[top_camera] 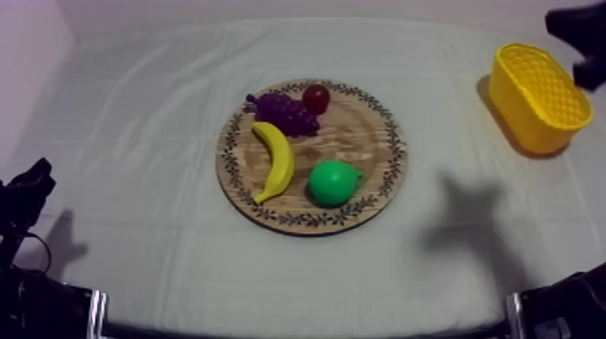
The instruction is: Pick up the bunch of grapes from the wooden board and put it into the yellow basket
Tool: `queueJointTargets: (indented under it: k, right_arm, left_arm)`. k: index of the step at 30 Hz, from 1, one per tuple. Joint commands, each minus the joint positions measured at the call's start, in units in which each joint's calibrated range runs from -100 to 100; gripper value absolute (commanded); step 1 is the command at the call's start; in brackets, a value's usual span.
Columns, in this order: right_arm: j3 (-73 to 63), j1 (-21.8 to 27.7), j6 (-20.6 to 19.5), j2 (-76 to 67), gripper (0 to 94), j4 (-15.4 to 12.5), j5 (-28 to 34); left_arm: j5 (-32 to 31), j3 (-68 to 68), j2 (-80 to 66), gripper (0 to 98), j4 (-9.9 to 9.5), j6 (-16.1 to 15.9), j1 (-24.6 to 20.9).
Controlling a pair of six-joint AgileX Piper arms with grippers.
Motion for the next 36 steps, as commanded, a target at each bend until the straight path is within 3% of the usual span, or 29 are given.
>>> queueJointTargets:
  k: [1, 16, 29, 36]
  right_arm:
    - [-9.5, -0.3, 0.1, 6.8, 0.7, -0.6, 1.5]
    - [-32.6, -5.6, 2.3, 29.5, 0.7, -3.1, 10.7]
    - [-41.8, -13.8, 3.4, 47.5, 1.9, -1.2, 16.7]
    - [-40.8, -17.7, 3.4, 54.1, 2.3, -0.5, 15.2]
  left_arm:
    - [0.0, 0.0, 0.0, 0.1, 0.02, 0.0, 0.0]
    - [0.0, 0.0, 0.0, 0.1, 0.02, 0.0, 0.0]
    - [0.0, 0.0, 0.0, 0.1, 0.02, 0.0, 0.0]
    - [0.0, 0.0, 0.0, 0.1, 0.02, 0.0, 0.0]
